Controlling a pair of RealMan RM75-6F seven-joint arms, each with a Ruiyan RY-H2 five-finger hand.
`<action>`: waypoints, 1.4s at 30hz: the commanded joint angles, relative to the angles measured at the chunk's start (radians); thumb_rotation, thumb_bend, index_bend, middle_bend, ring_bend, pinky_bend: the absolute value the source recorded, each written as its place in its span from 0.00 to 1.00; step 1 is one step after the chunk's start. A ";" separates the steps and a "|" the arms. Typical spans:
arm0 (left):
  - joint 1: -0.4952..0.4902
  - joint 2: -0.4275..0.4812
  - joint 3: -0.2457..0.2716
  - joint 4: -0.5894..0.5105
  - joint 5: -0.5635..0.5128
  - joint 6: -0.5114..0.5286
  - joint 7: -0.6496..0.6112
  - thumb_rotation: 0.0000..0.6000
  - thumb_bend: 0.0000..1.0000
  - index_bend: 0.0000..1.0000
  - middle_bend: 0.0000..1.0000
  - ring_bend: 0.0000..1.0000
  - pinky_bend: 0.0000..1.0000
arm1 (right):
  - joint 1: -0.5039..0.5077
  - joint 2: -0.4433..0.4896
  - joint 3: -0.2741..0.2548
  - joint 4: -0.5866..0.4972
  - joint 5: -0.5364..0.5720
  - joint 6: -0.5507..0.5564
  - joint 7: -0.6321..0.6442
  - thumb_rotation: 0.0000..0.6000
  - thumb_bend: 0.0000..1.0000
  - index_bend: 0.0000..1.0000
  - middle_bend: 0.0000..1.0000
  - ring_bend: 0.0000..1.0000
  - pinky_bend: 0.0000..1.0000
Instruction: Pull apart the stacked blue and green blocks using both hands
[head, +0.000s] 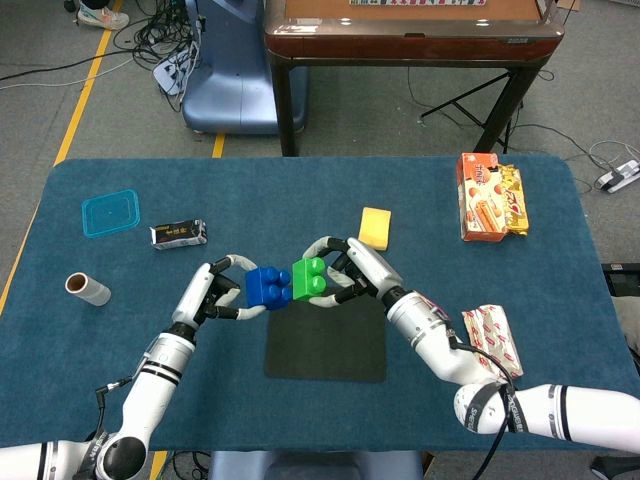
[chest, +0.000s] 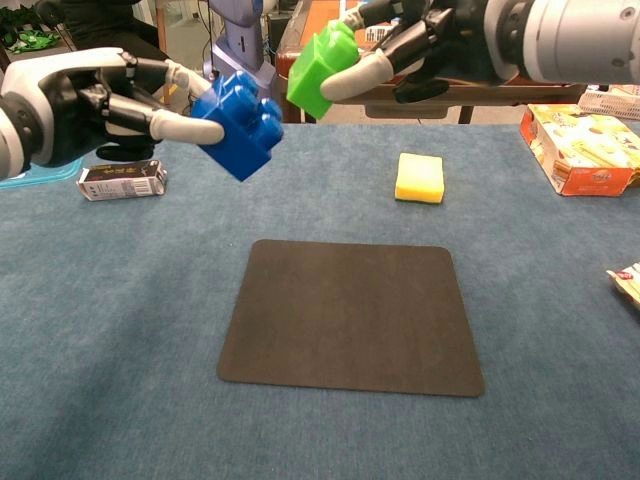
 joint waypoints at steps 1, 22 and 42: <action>0.013 0.020 0.030 0.002 0.015 -0.012 0.017 1.00 0.01 0.78 1.00 1.00 1.00 | -0.011 0.016 -0.022 0.001 -0.018 -0.001 -0.016 1.00 0.44 0.67 1.00 1.00 1.00; 0.000 -0.056 0.158 0.090 0.239 0.035 0.309 1.00 0.01 0.29 1.00 1.00 1.00 | 0.004 -0.085 -0.250 0.137 -0.088 0.167 -0.487 1.00 0.00 0.19 1.00 1.00 1.00; 0.095 0.038 0.187 0.089 0.288 0.151 0.347 1.00 0.01 0.11 0.80 0.79 1.00 | -0.136 0.016 -0.276 0.087 -0.289 0.299 -0.446 1.00 0.00 0.29 0.80 0.91 0.99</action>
